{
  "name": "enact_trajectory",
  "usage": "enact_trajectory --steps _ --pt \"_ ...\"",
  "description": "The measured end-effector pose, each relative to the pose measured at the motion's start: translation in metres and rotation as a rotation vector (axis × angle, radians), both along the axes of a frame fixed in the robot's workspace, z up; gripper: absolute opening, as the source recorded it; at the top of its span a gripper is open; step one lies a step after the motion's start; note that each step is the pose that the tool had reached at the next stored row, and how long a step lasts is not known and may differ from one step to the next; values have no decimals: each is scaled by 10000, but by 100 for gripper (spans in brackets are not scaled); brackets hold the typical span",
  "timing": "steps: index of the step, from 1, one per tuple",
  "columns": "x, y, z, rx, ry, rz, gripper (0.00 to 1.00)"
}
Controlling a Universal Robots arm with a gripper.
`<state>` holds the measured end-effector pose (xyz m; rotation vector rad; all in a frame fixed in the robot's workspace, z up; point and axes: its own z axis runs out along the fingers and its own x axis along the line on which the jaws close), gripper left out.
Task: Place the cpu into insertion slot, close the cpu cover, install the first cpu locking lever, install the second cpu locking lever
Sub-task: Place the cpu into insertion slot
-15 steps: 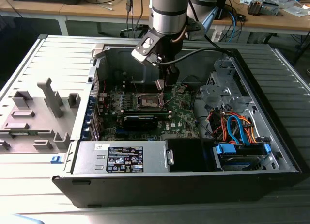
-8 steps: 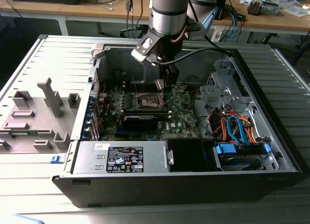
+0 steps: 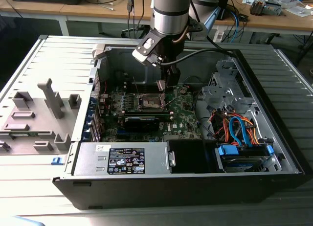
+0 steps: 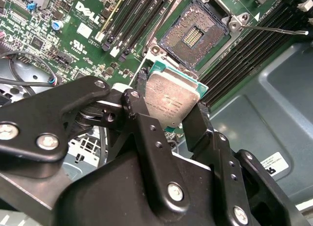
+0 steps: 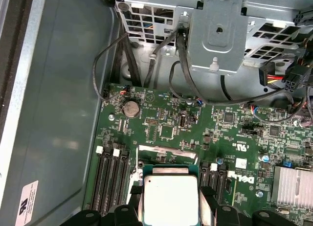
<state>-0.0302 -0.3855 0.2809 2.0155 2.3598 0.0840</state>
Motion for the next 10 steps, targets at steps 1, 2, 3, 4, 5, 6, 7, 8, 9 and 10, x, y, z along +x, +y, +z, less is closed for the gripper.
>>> enact_trajectory --steps 1,2,3,4,5,6,7,8,9,10 --pt "0 0 0 0 0 -17 54" --pt "0 0 -1 0 0 -39 54" --pt "0 0 -1 0 0 -62 54" --pt "0 0 -1 0 0 -78 54" --pt "0 0 -1 0 0 -91 54" --pt "0 0 -2 0 0 -105 54" --pt "0 0 -2 0 0 -118 54" --pt "0 0 -2 -1 0 -130 54" --pt "0 0 -2 0 0 -144 54" --pt "0 0 -2 0 0 -161 54"
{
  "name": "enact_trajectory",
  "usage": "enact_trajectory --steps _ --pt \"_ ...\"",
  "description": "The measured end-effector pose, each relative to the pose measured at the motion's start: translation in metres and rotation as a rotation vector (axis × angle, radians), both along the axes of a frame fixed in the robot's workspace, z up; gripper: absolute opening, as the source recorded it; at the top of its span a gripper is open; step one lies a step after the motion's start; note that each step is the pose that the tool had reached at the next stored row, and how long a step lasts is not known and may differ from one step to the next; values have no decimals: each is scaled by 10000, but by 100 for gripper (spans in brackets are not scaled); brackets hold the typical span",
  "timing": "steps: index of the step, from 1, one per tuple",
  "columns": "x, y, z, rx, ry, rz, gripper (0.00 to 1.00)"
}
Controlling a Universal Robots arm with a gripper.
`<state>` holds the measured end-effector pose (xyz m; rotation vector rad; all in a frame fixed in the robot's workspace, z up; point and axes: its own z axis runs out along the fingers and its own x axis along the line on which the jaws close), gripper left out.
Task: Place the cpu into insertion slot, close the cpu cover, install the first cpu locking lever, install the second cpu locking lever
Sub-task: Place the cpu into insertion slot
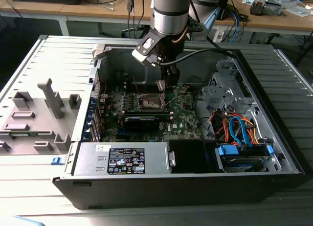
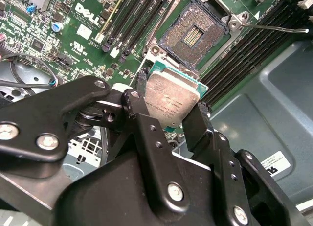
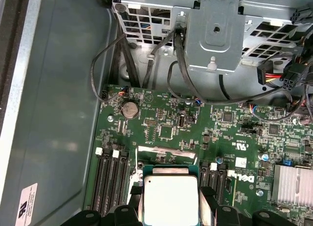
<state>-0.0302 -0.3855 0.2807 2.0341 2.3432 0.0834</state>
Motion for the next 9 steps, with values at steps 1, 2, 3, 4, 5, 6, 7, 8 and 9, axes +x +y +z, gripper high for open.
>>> enact_trajectory --steps 1,2,3,4,5,6,7,8,9 --pt "0 0 0 0 0 -16 54" --pt "0 0 -1 0 0 -39 54" --pt "0 0 -1 0 0 -54 54" --pt "0 0 -1 0 0 -66 54" --pt "0 0 -1 0 0 -82 54" --pt "0 0 -2 0 0 -96 54" --pt "0 0 -2 0 0 -115 54" --pt "0 0 -2 -1 0 -129 54" --pt "0 0 -2 0 0 -143 54"
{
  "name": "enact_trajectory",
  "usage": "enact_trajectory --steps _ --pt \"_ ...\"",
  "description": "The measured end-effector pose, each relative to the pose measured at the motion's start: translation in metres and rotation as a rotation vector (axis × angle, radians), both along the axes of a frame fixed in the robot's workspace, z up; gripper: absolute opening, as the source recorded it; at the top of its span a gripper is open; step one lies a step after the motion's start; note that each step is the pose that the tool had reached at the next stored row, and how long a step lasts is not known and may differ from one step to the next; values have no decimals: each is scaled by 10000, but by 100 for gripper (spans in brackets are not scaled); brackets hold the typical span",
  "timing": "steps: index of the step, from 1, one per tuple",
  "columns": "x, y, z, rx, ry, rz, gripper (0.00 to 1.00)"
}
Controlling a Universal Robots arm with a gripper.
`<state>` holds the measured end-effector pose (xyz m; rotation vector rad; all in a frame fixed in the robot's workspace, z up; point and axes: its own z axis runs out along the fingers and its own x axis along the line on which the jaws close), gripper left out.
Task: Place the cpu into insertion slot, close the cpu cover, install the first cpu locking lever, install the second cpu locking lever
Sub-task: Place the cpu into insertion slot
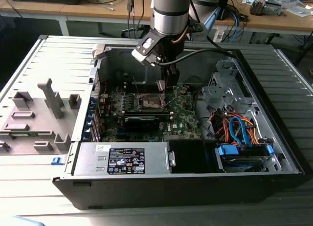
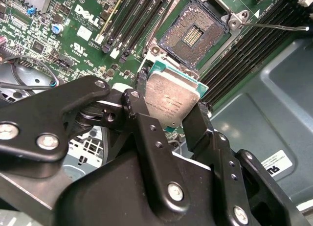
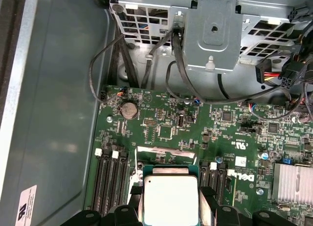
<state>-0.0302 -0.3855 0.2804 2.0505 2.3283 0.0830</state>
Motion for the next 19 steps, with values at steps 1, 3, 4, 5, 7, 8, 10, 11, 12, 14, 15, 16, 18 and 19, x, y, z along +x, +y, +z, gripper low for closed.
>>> enact_trajectory --steps 1,3,4,5,7,8,10,11,12,14,15,16,18,19 --pt "0 0 0 0 -1 -14 54" --pt "0 0 -1 0 0 -52 54" --pt "0 0 -1 0 0 -66 54" --pt "0 0 -1 0 0 -80 54" --pt "0 0 -2 0 0 -121 54" --pt "0 0 -2 0 0 -134 54" --pt "0 0 -3 0 0 -163 54" --pt "0 0 -3 -1 0 -182 54" --pt "0 0 -3 -1 0 -195 54" --pt "0 0 -3 0 0 -222 54" --pt "0 0 -3 0 0 -236 54" --pt "0 0 -4 0 0 -258 54" --pt "0 0 -5 0 0 -303 54" --pt "0 0 -5 -1 0 -319 54"
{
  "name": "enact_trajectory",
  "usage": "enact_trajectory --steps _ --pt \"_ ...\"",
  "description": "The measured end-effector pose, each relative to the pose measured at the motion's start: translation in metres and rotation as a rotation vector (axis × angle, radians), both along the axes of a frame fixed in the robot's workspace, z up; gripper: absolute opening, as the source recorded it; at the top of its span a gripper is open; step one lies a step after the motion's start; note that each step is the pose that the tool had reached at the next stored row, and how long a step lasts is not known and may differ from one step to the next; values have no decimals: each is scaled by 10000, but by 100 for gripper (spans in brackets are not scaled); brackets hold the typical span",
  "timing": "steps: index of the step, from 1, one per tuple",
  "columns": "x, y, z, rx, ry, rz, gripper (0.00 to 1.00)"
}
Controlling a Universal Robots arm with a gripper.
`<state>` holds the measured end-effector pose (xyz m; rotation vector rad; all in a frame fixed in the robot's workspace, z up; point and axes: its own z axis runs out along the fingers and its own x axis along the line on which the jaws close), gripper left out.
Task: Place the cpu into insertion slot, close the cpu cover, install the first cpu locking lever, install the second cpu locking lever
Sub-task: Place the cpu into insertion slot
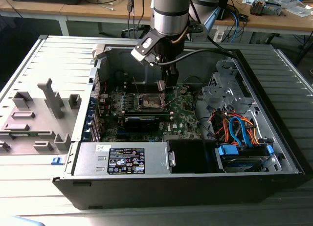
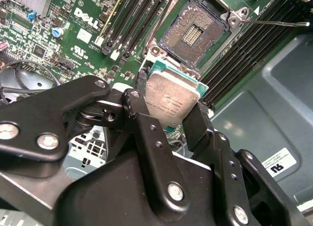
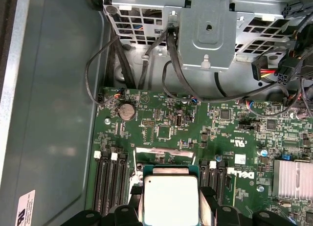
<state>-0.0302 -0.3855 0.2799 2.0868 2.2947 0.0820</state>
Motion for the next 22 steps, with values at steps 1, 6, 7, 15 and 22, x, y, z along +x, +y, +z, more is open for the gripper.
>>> enact_trajectory --steps 1,6,7,15,22 --pt "0 0 0 0 0 -14 54" --pt "0 0 -2 0 0 -99 54" --pt "0 0 -2 0 0 -110 54" --pt "0 0 -4 0 0 -237 54" --pt "0 0 -7 1 0 -383 54"
